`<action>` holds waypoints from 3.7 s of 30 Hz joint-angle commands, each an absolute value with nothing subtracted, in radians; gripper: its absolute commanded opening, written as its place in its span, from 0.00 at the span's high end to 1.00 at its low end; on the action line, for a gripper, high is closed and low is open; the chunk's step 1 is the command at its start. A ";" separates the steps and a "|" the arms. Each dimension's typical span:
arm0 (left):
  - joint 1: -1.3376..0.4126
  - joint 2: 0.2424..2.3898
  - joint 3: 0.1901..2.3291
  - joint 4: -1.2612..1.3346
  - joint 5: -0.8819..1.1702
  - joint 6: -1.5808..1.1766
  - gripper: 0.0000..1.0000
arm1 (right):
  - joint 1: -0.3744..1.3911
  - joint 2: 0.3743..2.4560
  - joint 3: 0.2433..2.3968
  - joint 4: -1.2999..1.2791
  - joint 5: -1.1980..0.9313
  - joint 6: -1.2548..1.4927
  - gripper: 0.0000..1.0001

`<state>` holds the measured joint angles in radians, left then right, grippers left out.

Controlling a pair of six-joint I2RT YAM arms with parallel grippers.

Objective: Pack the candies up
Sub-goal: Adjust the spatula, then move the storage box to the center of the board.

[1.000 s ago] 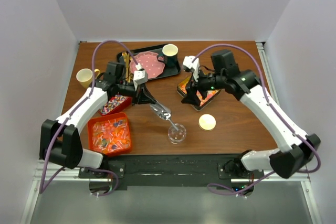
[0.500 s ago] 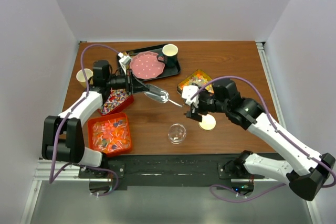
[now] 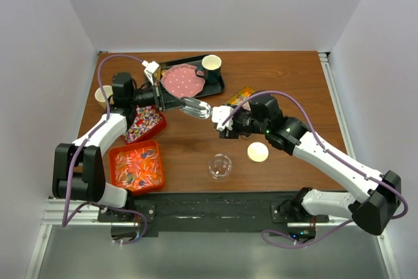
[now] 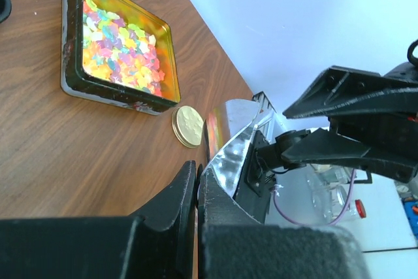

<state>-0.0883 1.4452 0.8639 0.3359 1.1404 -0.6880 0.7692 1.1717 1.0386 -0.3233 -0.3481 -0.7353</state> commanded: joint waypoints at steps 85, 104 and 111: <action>0.101 1.515 1.141 -0.252 1.086 -0.267 0.60 | 0.554 1.414 1.428 -0.624 -0.348 -0.653 1.00; -0.106 1.261 0.792 -0.802 0.480 -0.135 0.61 | 0.545 1.344 1.362 -0.700 -0.281 -0.663 1.00; -0.106 1.269 0.822 -0.816 0.559 -0.132 0.61 | 0.543 1.330 1.327 -0.684 -0.284 -0.646 1.00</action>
